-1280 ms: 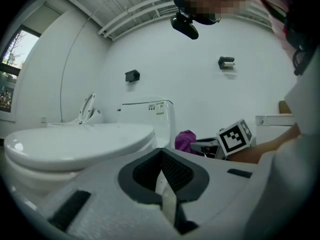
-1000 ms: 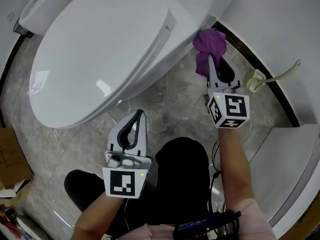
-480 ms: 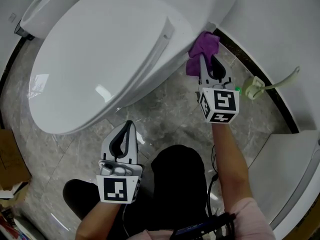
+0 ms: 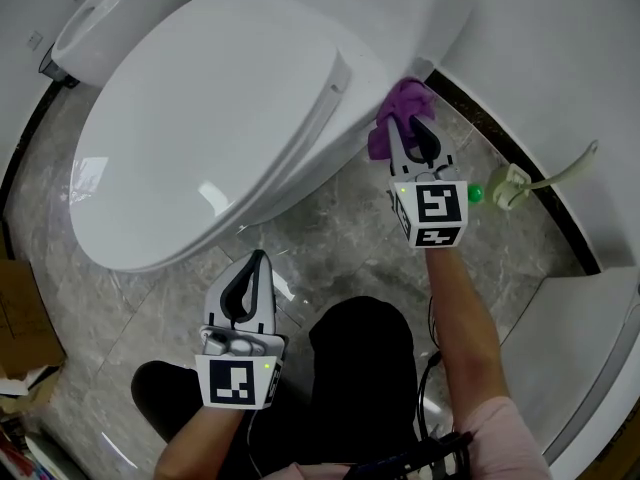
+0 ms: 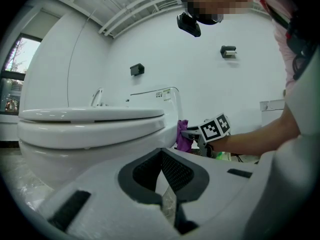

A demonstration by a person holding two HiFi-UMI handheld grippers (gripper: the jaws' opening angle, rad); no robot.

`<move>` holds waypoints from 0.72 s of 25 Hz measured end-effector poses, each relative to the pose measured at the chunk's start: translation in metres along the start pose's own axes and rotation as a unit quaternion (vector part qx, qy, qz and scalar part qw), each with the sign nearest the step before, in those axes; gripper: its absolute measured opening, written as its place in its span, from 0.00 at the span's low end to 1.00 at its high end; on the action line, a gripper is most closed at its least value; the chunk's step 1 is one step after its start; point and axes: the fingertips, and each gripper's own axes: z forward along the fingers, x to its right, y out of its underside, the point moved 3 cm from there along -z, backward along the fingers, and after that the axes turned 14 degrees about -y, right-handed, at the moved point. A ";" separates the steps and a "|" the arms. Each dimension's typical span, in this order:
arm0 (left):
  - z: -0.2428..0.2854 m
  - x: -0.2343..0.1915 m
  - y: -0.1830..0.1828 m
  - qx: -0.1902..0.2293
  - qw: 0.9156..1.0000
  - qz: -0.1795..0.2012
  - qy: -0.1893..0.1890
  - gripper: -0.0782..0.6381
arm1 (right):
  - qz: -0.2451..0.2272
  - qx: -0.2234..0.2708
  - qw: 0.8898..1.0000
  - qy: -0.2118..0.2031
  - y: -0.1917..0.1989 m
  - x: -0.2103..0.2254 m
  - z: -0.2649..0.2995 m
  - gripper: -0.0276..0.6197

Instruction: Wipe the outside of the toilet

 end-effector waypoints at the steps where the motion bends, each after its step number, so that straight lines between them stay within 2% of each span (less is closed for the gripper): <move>1: 0.000 0.000 0.000 0.000 1.000 0.000 0.000 0.12 | 0.002 -0.001 1.000 -0.002 0.000 0.000 0.000 0.16; 18: 0.002 -0.004 0.002 -0.002 1.000 -0.007 -0.003 0.12 | -0.007 -0.008 1.000 -0.021 -0.009 -0.023 -0.001 0.15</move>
